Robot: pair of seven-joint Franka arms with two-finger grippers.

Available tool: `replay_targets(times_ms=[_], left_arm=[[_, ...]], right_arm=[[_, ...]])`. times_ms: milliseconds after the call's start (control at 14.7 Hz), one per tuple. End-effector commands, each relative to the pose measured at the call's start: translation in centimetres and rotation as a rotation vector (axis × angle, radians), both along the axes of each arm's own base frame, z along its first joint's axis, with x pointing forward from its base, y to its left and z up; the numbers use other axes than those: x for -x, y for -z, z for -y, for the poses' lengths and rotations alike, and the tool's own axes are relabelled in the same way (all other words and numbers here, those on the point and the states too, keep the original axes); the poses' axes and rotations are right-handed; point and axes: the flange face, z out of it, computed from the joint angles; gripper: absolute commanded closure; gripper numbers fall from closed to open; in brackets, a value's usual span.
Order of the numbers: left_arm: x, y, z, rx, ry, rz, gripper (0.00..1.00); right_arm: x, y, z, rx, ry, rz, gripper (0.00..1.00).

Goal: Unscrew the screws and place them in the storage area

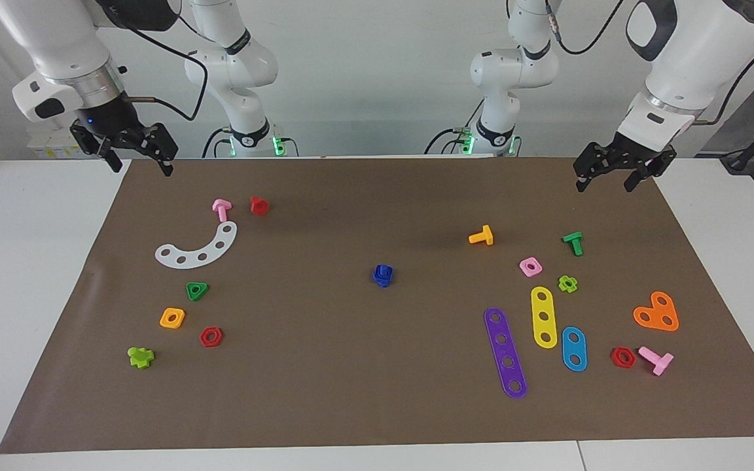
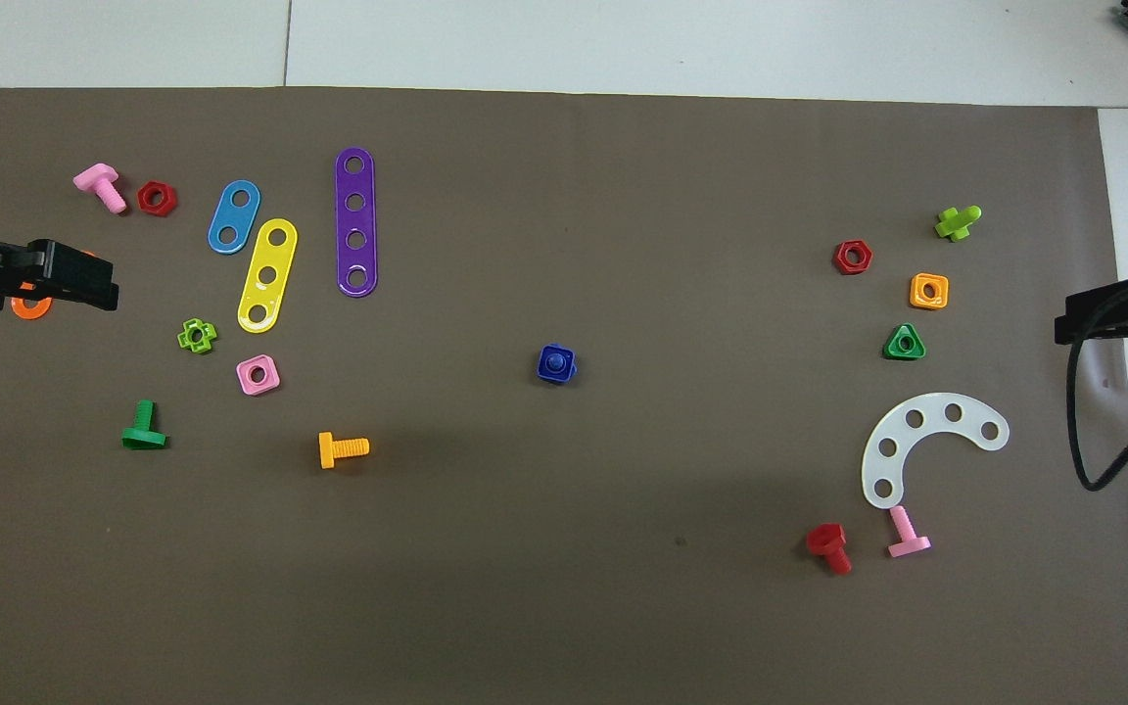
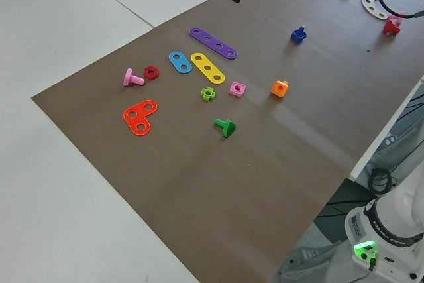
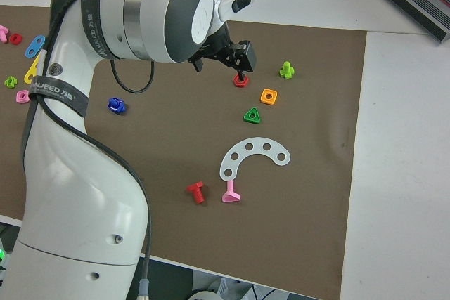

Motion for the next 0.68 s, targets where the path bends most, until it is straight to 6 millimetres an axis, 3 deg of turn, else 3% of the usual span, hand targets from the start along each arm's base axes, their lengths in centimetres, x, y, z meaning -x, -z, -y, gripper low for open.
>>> replay_targets(times_ms=[0,477,613], left_arm=[[0.7,-0.3,-0.5,-0.015,0.012,0.000,0.00],[1.7,0.9,0.7,-0.018,0.033,0.008,0.00],[2.7,2.6,2.6,-0.020,0.061,0.014,0.00]], right_arm=[[0.6,-0.1,0.1,-0.006,-0.014,0.000,0.00],[0.6,-0.1,0.0,-0.006,-0.016,0.000,0.00],[0.6,-0.1,0.0,-0.006,-0.016,0.000,0.00]])
